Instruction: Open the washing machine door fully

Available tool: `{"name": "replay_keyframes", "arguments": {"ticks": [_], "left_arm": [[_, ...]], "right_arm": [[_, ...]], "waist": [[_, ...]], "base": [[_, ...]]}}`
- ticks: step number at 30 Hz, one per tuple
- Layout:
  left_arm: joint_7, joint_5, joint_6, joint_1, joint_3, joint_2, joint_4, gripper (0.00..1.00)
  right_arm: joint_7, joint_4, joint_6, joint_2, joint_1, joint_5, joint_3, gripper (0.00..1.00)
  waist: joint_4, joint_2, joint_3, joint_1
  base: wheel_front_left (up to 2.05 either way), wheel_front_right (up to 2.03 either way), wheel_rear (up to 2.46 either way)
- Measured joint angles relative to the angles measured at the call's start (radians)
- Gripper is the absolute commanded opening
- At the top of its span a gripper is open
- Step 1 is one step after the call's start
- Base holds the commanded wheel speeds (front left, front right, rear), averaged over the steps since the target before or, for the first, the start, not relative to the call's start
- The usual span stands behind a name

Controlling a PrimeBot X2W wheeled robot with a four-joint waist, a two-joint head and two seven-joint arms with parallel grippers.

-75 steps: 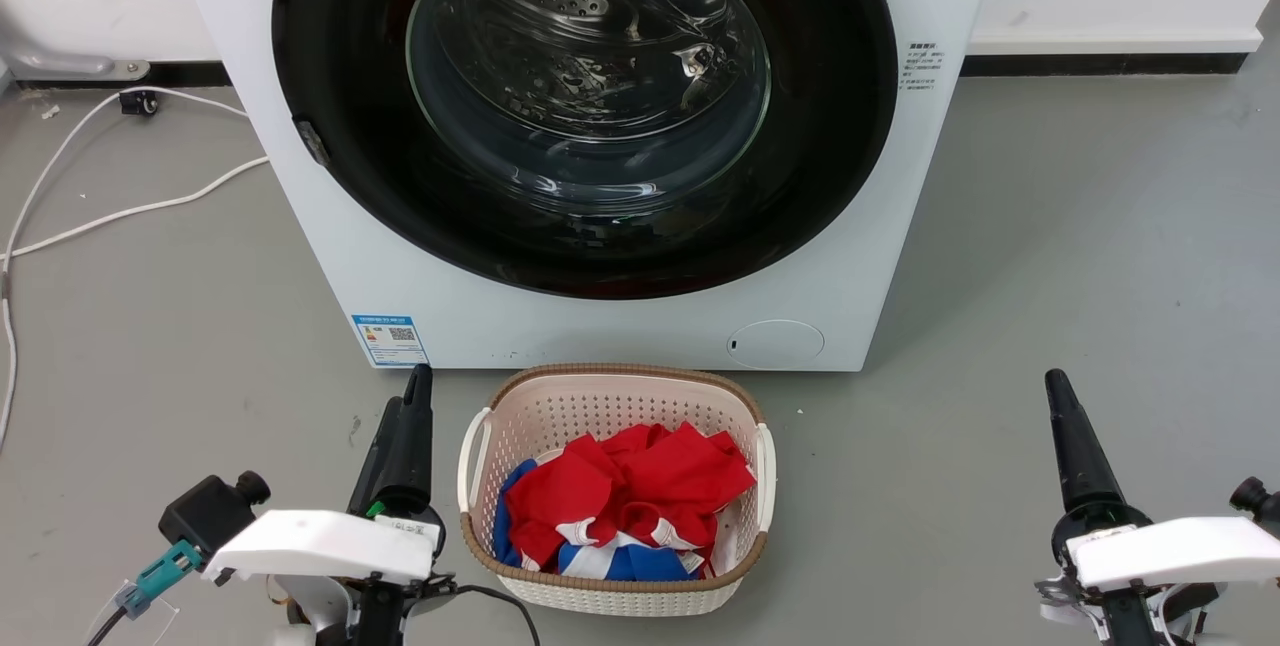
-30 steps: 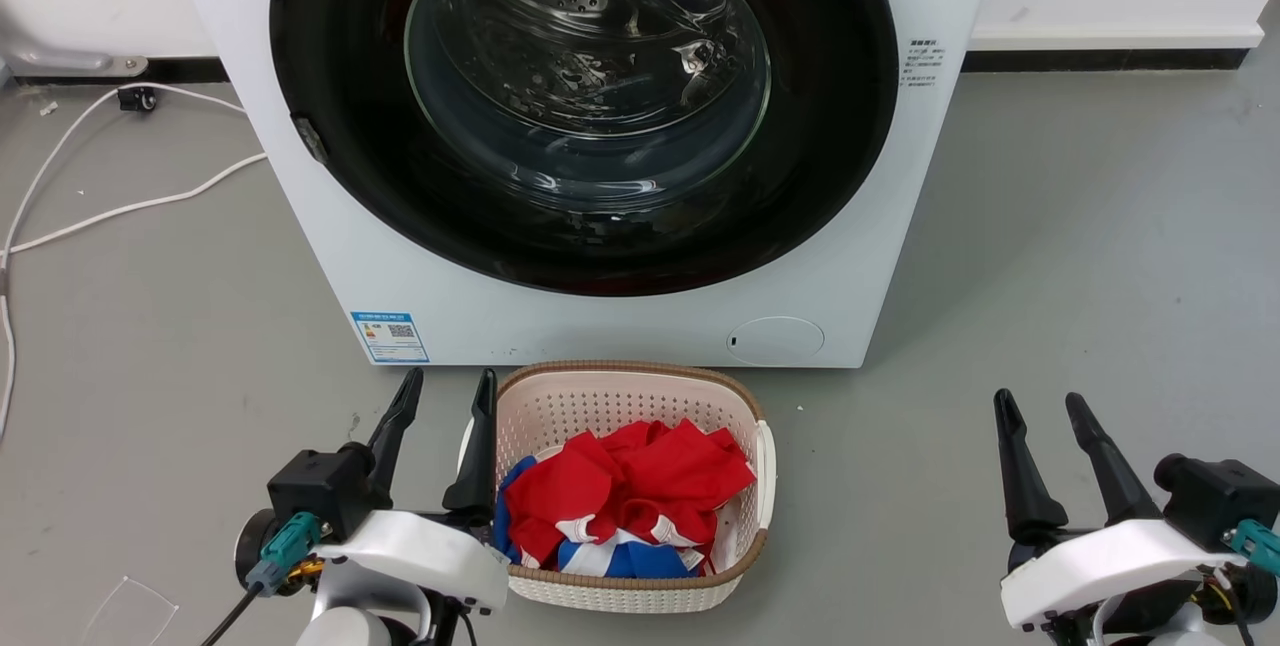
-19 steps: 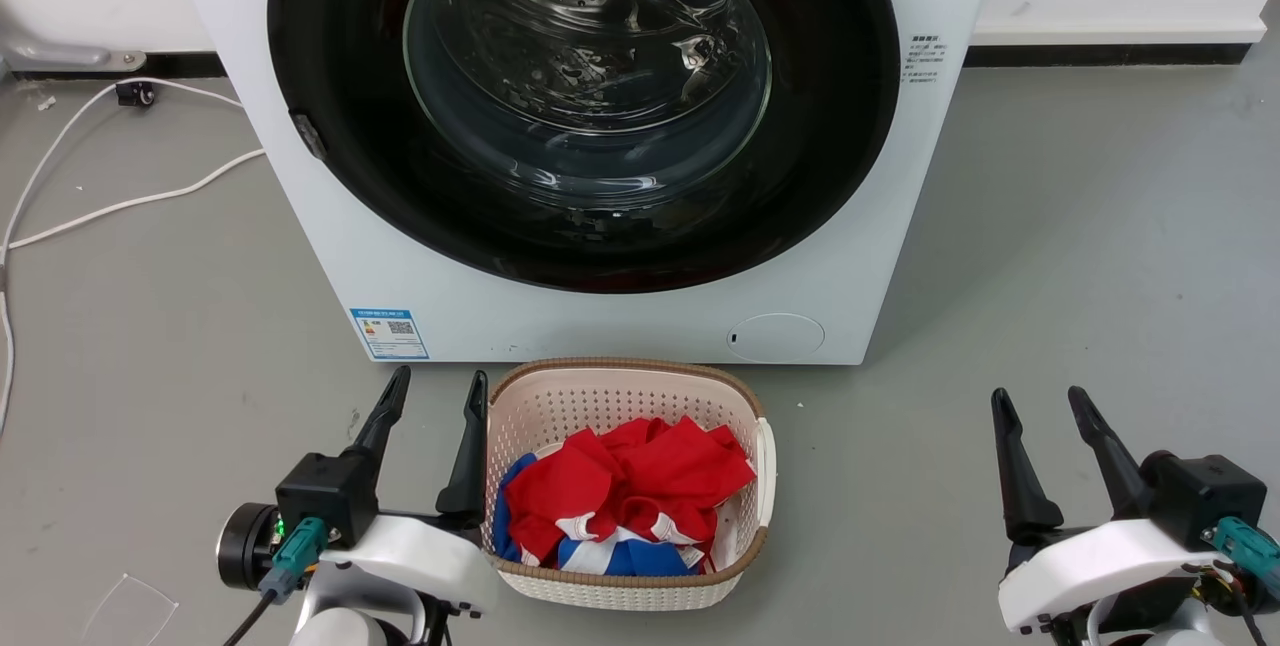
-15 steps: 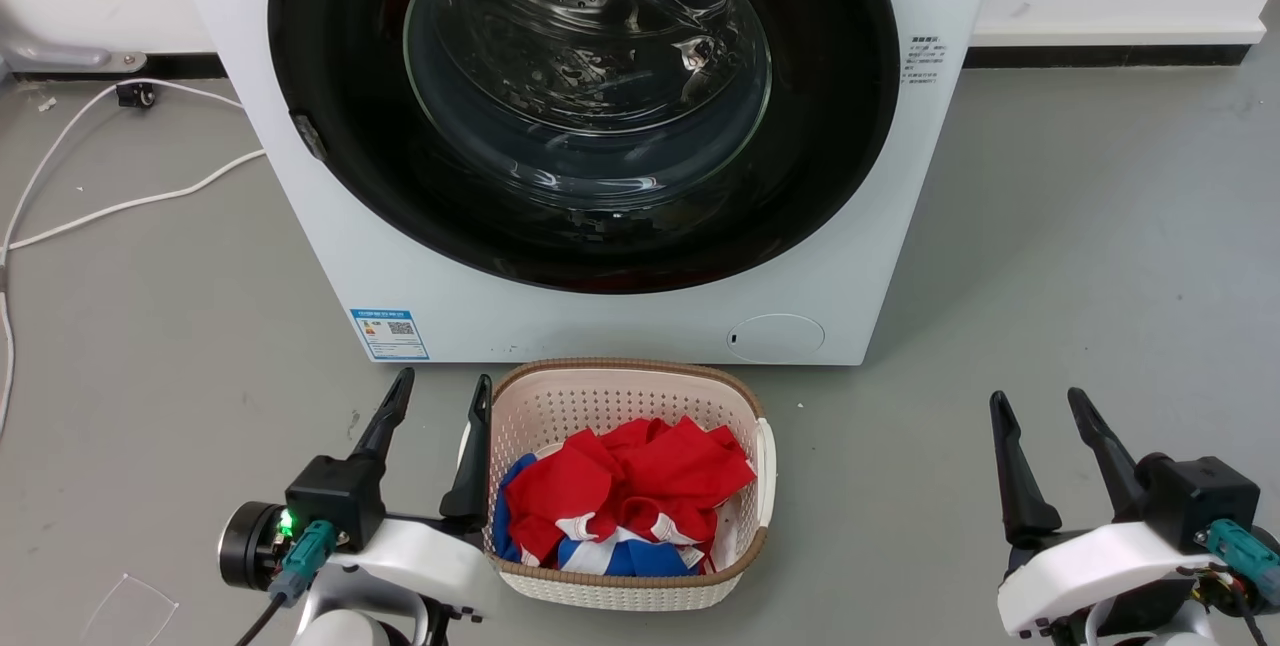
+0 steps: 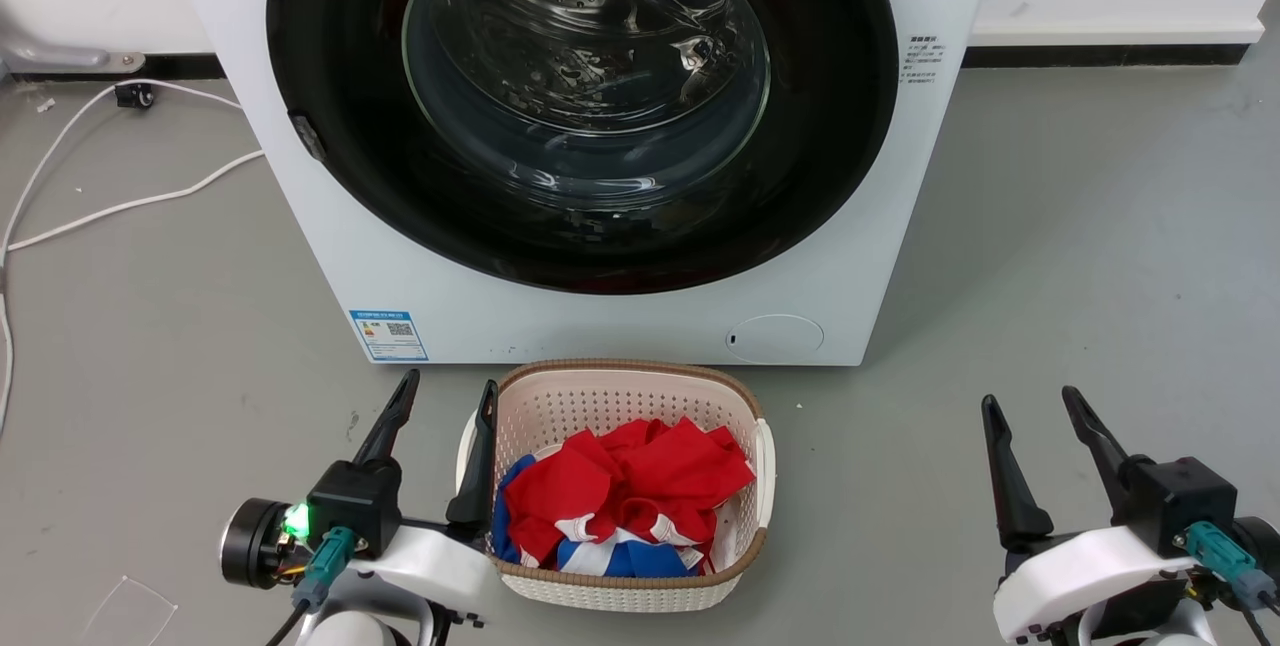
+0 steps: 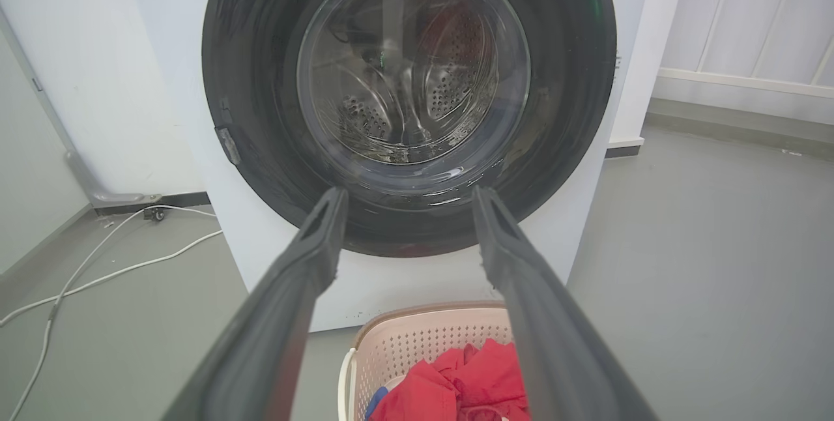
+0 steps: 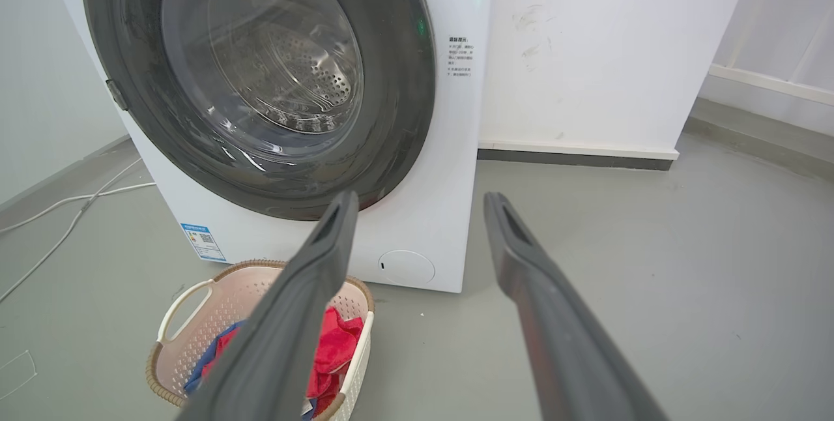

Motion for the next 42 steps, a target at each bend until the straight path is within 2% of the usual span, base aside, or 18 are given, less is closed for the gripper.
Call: {"name": "replay_keyframes", "arguments": {"ticks": [6,14,30,31,32,33,34,37,39,42], "left_arm": [[-0.010,0.022,-0.004,-0.001,0.011,-0.008,0.013,1.00],[-0.012,0.002,-0.025,-0.006,0.031,-0.021,0.019,1.00],[-0.013,0.011,-0.035,-0.014,0.059,-0.028,0.041,1.00],[-0.013,0.012,-0.035,-0.016,0.062,-0.029,0.041,1.00],[-0.013,0.012,-0.035,-0.016,0.063,-0.029,0.041,1.00],[-0.013,0.012,-0.035,-0.016,0.066,-0.030,0.041,1.00],[-0.013,0.012,-0.035,-0.016,0.068,-0.030,0.041,1.00],[-0.013,0.012,-0.035,-0.016,0.076,-0.032,0.040,1.00],[-0.013,0.012,-0.035,-0.016,0.080,-0.034,0.035,1.00],[-0.013,0.017,-0.035,-0.016,0.082,-0.038,0.020,1.00]], "right_arm": [[-0.004,-0.004,0.000,0.000,0.005,-0.022,-0.001,1.00],[-0.007,-0.007,0.000,0.000,0.006,0.010,-0.002,1.00],[-0.009,-0.001,0.000,0.000,0.007,0.026,-0.008,1.00],[-0.009,0.001,0.000,0.000,0.007,0.034,-0.007,0.73],[-0.015,0.001,0.000,0.000,0.006,0.039,-0.006,0.34],[-0.018,0.002,0.000,0.000,0.005,0.061,-0.005,0.09],[-0.018,0.006,0.000,0.000,0.002,0.088,-0.004,0.00],[-0.028,0.009,0.000,0.001,-0.003,0.166,-0.003,0.00],[-0.035,0.018,0.000,0.001,-0.006,0.332,-0.002,0.00],[-0.040,0.023,0.000,0.001,-0.019,0.468,-0.012,0.00]], "waist": [[0.001,0.0000,-0.003,0.0000],[-0.001,0.0000,-0.002,0.0000],[-0.001,0.0000,0.004,0.0000],[-0.001,0.0000,0.005,0.0000],[0.000,0.0000,0.006,0.0000],[-0.001,0.0000,0.007,0.0000],[-0.001,0.0000,0.008,0.0000],[-0.002,0.0000,0.010,0.0000],[-0.002,0.0000,0.011,0.0000],[-0.002,0.0000,0.011,0.0000]], "base": [[0.00,0.00,0.00],[0.00,0.00,0.00],[0.00,0.00,0.00],[0.00,0.00,0.00],[0.00,0.00,0.00],[0.00,0.00,0.00],[0.00,0.00,0.00],[0.00,0.00,0.00],[0.00,0.00,0.00],[0.00,0.00,0.00]]}}
